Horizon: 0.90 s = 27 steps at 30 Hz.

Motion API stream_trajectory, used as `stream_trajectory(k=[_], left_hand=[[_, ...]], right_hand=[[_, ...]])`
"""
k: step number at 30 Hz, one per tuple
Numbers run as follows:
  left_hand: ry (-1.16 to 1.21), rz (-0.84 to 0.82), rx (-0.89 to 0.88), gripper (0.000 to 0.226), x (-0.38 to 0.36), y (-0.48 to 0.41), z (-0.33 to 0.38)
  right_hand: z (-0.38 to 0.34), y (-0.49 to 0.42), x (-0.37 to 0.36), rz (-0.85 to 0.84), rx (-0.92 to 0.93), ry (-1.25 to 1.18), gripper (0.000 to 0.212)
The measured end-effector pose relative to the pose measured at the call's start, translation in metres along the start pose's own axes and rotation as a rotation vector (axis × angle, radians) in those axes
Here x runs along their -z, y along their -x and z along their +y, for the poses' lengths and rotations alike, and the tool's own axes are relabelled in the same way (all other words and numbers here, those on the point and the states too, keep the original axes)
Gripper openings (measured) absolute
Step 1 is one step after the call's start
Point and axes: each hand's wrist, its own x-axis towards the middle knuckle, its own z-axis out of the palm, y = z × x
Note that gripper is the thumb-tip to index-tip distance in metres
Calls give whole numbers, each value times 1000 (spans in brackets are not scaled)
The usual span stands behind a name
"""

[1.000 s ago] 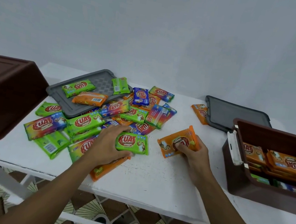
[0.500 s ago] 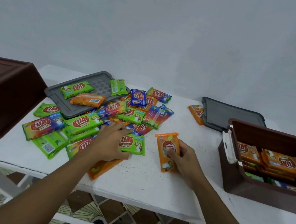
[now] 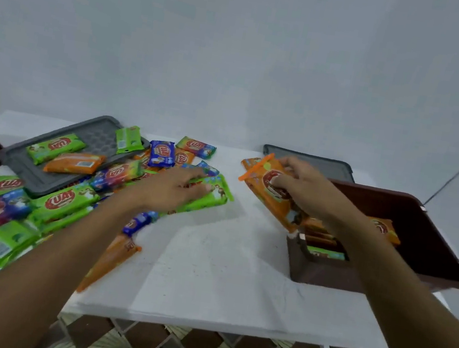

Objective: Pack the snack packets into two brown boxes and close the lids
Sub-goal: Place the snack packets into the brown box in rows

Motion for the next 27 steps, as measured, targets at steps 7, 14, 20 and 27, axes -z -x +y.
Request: stream_trajectory(k=[7, 14, 20, 27], left_hand=[[6, 93, -210, 17, -9, -50, 115], [-97, -80, -390, 21, -73, -99, 192], [-412, -425, -311, 20, -134, -128, 206], [-690, -407, -266, 28, -156, -122, 195]], right_hand=[[72, 20, 103, 33, -25, 71, 14], [162, 28, 151, -216, -27, 465, 27], [206, 18, 146, -438, 15, 718, 36], [227, 11, 138, -507, 146, 662, 38]])
